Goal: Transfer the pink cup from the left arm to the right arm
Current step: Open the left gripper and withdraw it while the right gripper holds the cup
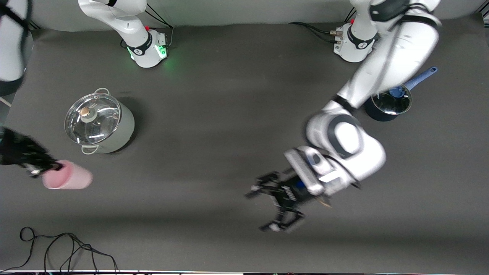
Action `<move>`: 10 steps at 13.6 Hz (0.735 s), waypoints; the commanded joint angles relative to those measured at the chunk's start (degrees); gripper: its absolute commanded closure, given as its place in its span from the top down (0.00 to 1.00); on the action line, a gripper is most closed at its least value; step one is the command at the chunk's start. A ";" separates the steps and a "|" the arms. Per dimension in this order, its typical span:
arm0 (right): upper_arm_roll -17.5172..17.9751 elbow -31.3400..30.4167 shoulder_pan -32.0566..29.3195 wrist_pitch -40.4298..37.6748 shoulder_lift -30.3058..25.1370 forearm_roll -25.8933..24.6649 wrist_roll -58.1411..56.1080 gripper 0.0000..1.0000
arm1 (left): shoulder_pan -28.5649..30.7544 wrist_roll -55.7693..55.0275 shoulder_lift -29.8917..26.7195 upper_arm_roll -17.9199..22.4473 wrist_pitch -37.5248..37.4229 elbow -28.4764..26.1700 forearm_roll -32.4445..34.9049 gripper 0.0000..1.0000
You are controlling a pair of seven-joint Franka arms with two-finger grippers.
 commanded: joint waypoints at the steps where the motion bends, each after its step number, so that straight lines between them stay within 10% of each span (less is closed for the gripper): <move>1: 0.47 0.17 -5.47 0.19 0.00 -1.39 -19.85 0.00 | 9.02 -5.52 -3.34 4.61 -16.86 -5.62 12.60 1.00; 6: -0.14 -1.93 -13.06 -0.60 -0.35 -1.56 -58.20 0.00 | 22.02 -21.35 -4.48 8.33 -43.35 -4.92 39.24 1.00; 10: -0.76 -6.31 -11.48 6.14 1.93 -1.47 -61.15 0.00 | 28.27 -30.23 -12.89 8.34 -56.45 -5.00 60.76 1.00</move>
